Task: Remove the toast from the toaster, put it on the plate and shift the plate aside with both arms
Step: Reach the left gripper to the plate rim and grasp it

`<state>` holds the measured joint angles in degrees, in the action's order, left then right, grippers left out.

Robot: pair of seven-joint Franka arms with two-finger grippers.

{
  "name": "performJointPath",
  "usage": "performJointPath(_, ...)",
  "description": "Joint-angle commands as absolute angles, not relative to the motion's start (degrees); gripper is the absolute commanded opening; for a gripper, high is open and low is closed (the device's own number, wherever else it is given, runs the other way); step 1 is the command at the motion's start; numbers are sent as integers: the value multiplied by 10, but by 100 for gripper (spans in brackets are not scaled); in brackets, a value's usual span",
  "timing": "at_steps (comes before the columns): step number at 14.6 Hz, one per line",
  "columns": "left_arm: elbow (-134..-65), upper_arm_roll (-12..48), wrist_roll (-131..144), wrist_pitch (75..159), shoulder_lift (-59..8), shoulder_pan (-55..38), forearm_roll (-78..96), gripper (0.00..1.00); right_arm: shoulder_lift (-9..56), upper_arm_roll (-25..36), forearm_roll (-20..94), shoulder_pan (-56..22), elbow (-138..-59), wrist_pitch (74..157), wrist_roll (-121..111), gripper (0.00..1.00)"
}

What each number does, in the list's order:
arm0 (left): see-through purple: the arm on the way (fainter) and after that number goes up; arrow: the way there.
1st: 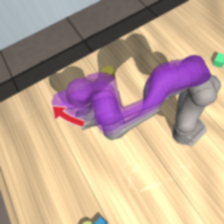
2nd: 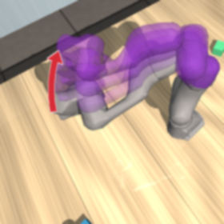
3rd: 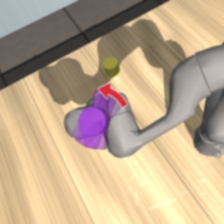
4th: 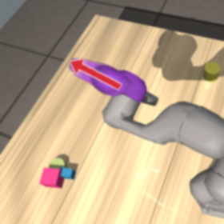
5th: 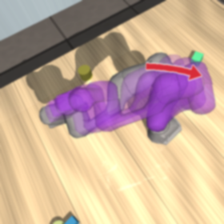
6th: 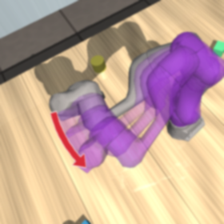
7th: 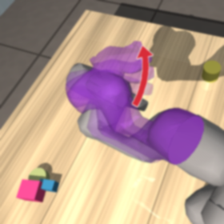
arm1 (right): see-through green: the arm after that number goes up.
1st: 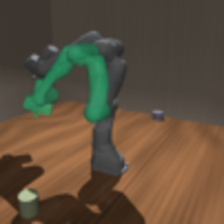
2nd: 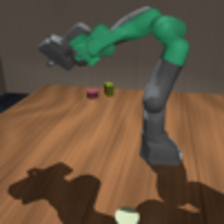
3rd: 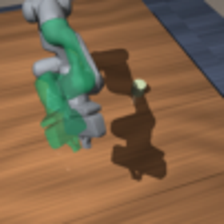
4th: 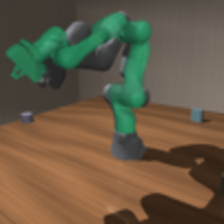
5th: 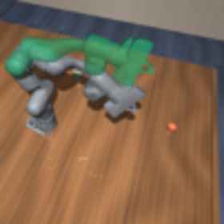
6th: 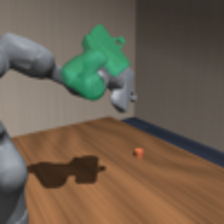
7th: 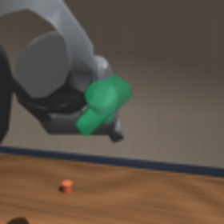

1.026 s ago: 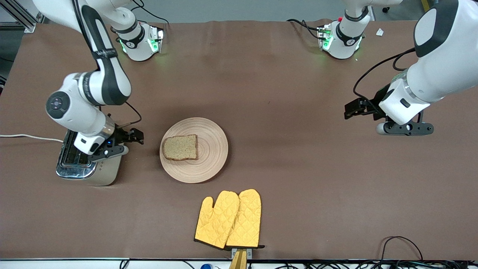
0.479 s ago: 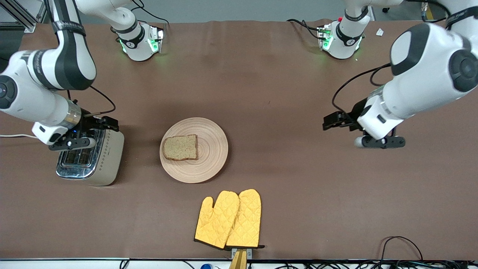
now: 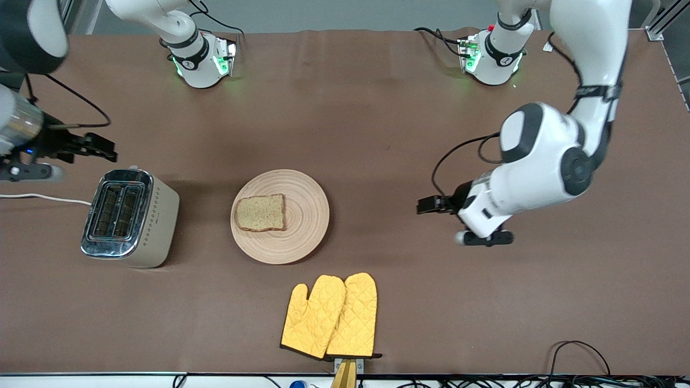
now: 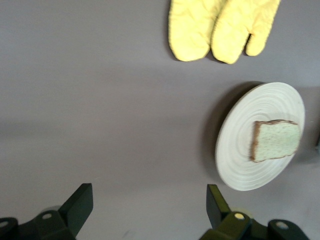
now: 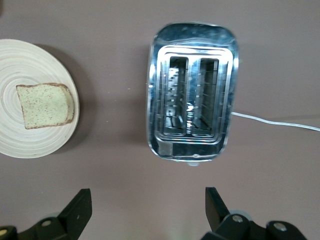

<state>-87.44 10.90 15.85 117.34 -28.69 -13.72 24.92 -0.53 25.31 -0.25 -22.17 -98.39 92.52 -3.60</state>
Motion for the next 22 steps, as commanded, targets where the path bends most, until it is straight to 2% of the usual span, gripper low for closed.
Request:
performJointPath(1,-862,154,149,1265,-359,-140,307,100,-24,247,-16,-203,-977,896,-54,100)
performJointPath(4,-854,198,140,1390,-431,-167,318,100,-34,246,-16,-187,-933,850,-58,100)
performJointPath(8,-792,213,133,1501,-532,-231,320,100,-33,241,-27,-190,-910,831,-61,100)
performJointPath(11,-763,233,133,1527,-573,-246,320,100,-31,239,-26,-196,-900,828,-60,100)
performJointPath(14,-763,239,132,1546,-582,-256,321,99,-29,237,-24,-200,-895,829,-56,100)
performJointPath(16,-762,239,129,1548,-586,-258,321,95,-29,237,-22,-200,-895,831,-58,100)
performJointPath(18,-763,239,124,1552,-591,-266,321,86,-29,225,-21,-189,-895,829,-56,100)
performJointPath(19,-763,239,122,1565,-591,-272,321,78,-29,199,-20,-159,-896,829,-55,100)
performJointPath(22,-764,239,104,1585,-600,-279,321,41,-28,103,-19,-57,-895,831,-57,100)
